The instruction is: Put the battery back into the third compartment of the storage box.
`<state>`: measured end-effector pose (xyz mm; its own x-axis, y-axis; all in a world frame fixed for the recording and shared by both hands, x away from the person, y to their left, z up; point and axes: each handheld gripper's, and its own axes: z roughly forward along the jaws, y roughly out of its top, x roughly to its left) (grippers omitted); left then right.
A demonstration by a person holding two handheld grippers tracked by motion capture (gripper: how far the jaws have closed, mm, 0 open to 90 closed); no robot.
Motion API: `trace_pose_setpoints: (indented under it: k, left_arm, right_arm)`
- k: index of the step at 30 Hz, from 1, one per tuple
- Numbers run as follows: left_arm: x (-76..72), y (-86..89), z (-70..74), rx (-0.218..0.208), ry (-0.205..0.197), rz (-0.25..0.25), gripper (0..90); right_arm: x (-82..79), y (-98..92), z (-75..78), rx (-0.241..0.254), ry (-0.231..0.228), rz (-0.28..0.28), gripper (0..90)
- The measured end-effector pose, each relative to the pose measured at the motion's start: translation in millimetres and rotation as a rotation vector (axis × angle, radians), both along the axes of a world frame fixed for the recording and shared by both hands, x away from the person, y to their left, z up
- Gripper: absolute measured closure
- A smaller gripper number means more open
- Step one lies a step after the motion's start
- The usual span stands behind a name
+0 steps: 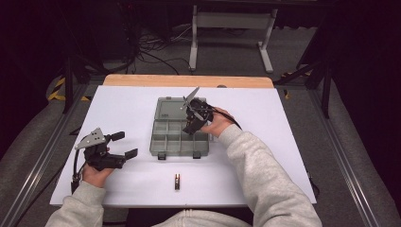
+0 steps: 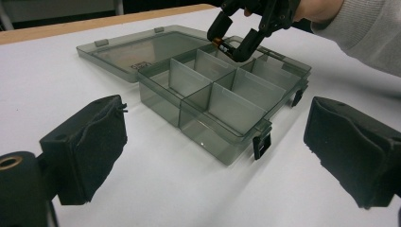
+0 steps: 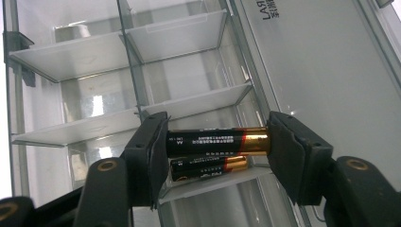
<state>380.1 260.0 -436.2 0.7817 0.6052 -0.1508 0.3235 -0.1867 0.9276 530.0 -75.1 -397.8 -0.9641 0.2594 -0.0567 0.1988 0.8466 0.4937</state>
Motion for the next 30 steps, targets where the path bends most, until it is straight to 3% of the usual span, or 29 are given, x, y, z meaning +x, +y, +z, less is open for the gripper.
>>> trace_pose_setpoints:
  k: [19, 30]
  left_arm:
    - [0.0, 0.6, 0.3, 0.001, 0.001, -0.004, 7.2]
    - [1.7, -1.0, -0.1, -0.007, -0.001, 0.001, 7.2]
  right_arm:
    - [-1.2, 2.2, -1.7, -0.003, 0.0, 0.009, 40.0]
    - [-7.1, -1.2, 10.1, 0.028, -0.021, 0.017, 39.0]
